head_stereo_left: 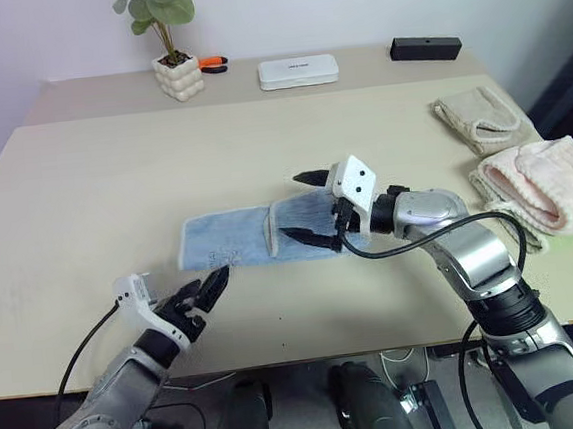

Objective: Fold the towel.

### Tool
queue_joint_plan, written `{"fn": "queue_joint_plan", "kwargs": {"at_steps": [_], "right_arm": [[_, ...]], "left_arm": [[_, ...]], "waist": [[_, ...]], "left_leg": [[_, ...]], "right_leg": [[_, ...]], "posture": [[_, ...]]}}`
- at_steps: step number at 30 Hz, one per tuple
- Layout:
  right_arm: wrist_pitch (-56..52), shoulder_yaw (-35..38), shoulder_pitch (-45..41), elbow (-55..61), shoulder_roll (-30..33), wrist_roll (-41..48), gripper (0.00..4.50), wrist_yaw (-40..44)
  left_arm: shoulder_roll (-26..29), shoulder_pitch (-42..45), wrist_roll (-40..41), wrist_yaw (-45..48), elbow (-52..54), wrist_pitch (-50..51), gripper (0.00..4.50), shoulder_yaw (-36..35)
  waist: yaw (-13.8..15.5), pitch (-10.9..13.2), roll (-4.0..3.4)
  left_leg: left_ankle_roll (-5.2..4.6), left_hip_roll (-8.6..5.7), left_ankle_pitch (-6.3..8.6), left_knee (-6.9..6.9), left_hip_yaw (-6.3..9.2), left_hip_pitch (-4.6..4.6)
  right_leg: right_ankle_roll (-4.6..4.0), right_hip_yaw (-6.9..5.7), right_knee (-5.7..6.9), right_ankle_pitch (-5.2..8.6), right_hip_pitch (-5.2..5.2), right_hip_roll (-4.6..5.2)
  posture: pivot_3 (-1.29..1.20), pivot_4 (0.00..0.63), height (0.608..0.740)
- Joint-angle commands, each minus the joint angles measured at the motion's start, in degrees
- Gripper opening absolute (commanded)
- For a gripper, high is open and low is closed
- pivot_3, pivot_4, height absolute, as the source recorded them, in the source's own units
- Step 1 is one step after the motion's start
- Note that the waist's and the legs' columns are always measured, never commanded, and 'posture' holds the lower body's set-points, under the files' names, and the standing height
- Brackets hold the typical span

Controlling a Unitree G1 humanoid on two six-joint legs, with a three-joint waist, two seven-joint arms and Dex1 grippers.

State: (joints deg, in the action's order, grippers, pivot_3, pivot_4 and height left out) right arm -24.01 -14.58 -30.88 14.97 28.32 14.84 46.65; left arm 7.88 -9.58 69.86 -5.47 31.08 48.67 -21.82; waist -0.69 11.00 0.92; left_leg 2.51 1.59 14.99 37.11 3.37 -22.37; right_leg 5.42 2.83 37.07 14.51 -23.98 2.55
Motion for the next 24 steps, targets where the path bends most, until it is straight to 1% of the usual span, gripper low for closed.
{"fn": "queue_joint_plan", "kwargs": {"at_steps": [1, 4, 8, 9, 10, 11, 16, 17, 18, 19, 21, 22, 24], "right_arm": [[0.8, 0.6, 0.3, 3.6, -0.2, 0.4, 4.47, 0.4], [0.8, 0.0, 0.9, 4.0, -0.2, -0.5, 4.47, 0.3], [0.9, -0.6, 1.7, 4.6, 0.0, -1.7, 4.47, 0.1], [0.8, -0.6, 1.9, 4.8, 0.0, -1.8, 4.50, 0.1], [0.7, -0.5, 2.1, 5.0, 0.1, -2.0, 4.50, 0.0], [0.6, -0.5, 2.4, 5.3, 0.2, -2.1, 4.50, -0.1], [0.2, -0.6, 3.9, 6.5, 0.2, -2.8, 4.50, -0.5], [-0.2, -0.5, 4.4, 6.9, 0.3, -2.7, 4.50, -0.7], [-0.5, -0.4, 4.8, 7.2, 0.2, -2.7, 4.50, -0.8], [-0.7, -0.3, 5.0, 7.4, 0.2, -2.6, 4.50, -0.8], [-1.6, 0.1, 5.9, 7.8, 0.4, -2.5, 4.50, -1.2], [-2.5, 0.8, 7.0, 8.1, 0.6, -1.8, 4.50, -1.2], [-3.5, 1.7, 8.3, 8.5, 1.1, -1.0, 4.50, -1.2]], "left_arm": [[-1.5, 3.5, 6.5, -10.9, -4.7, -1.5, 4.50, -2.0], [-2.3, 7.4, 8.8, -16.1, -8.7, -3.5, 4.50, -2.2], [-3.7, 11.6, 10.1, -20.1, -12.6, -6.3, 4.50, -2.2], [-3.9, 11.9, 10.4, -20.7, -12.8, -6.9, 3.98, -2.2], [-4.1, 12.0, 10.7, -20.9, -12.7, -7.5, 3.72, -2.2], [-4.2, 12.1, 10.9, -21.0, -12.6, -8.3, 3.27, -2.2], [-3.6, 12.1, 11.4, -20.4, -12.5, -10.7, 0.82, -2.6], [-3.1, 12.2, 11.2, -19.5, -12.1, -11.5, 0.27, -3.1], [-2.7, 12.2, 11.0, -18.9, -11.8, -12.1, 0.06, -3.3], [-2.4, 12.2, 11.0, -18.4, -11.6, -12.5, 0.06, -3.4], [0.4, 12.4, 9.6, -15.4, -10.2, -13.5, 0.06, -4.2], [4.3, 12.7, 8.0, -12.0, -9.3, -14.1, 0.06, -5.8], [9.6, 13.1, 6.1, -7.5, -8.6, -15.0, 0.06, -7.7]], "waist": [[0.0, 0.0, 0.00], [-0.1, 0.0, -0.04], [0.0, 0.0, -0.04], [0.0, 0.0, -0.04], [-0.1, 0.0, -0.04], [-0.1, 0.0, -0.04], [0.0, 0.0, -0.01], [0.0, 0.0, -0.01], [-0.1, 0.0, -0.01], [-0.1, 0.0, -0.01], [-0.1, 0.0, 0.01], [-0.1, 0.0, 0.02], [-0.2, 0.0, 0.08]], "left_leg": [[0.00, -0.01, 0.00, 0.01, 0.00, 0.02], [0.01, -0.02, 0.00, 0.00, 0.01, 0.06], [0.04, -0.05, -0.02, 0.00, 0.02, 0.19], [0.04, -0.06, -0.02, -0.01, 0.02, 0.26], [0.04, -0.06, -0.02, -0.02, 0.02, 0.29], [0.04, -0.05, -0.02, -0.03, 0.02, 0.30], [0.04, -0.06, -0.02, -0.04, 0.03, 0.28], [0.04, -0.06, -0.02, -0.04, 0.03, 0.25], [0.04, -0.06, -0.02, -0.04, 0.02, 0.26], [0.04, -0.06, -0.02, -0.05, 0.03, 0.27], [0.04, -0.05, -0.02, -0.05, 0.03, 0.25], [0.04, -0.05, -0.02, -0.05, 0.03, 0.23], [0.05, -0.05, -0.02, -0.06, 0.05, 0.16]], "right_leg": [[0.00, 0.00, 0.00, 0.00, 0.02, 0.00], [-0.01, 0.00, 0.00, 0.01, 0.06, -0.01], [-0.15, -0.01, -0.02, 0.07, 0.21, -0.01], [-0.16, -0.01, -0.06, 0.08, 0.30, -0.01], [-0.17, -0.01, -0.10, 0.09, 0.34, 0.00], [-0.17, 0.00, -0.11, 0.09, 0.34, 0.00], [-0.18, -0.01, -0.13, 0.10, 0.33, -0.01], [-0.19, -0.01, -0.14, 0.10, 0.32, -0.01], [-0.19, -0.01, -0.14, 0.10, 0.32, 0.00], [-0.19, -0.01, -0.14, 0.11, 0.32, -0.01], [-0.19, -0.01, -0.14, 0.11, 0.30, -0.01], [-0.20, -0.01, -0.15, 0.11, 0.28, -0.02], [-0.22, -0.02, -0.13, 0.12, 0.20, -0.04]], "posture": [[0.00, 0.150, 0.737], [0.00, 0.150, 0.737], [0.00, 0.150, 0.737], [0.00, 0.150, 0.737], [0.00, 0.150, 0.737], [0.00, 0.150, 0.737], [0.00, 0.150, 0.737], [0.00, 0.150, 0.737], [0.00, 0.150, 0.737], [0.00, 0.150, 0.737], [0.00, 0.150, 0.737], [0.00, 0.150, 0.737], [0.00, 0.150, 0.737]]}}
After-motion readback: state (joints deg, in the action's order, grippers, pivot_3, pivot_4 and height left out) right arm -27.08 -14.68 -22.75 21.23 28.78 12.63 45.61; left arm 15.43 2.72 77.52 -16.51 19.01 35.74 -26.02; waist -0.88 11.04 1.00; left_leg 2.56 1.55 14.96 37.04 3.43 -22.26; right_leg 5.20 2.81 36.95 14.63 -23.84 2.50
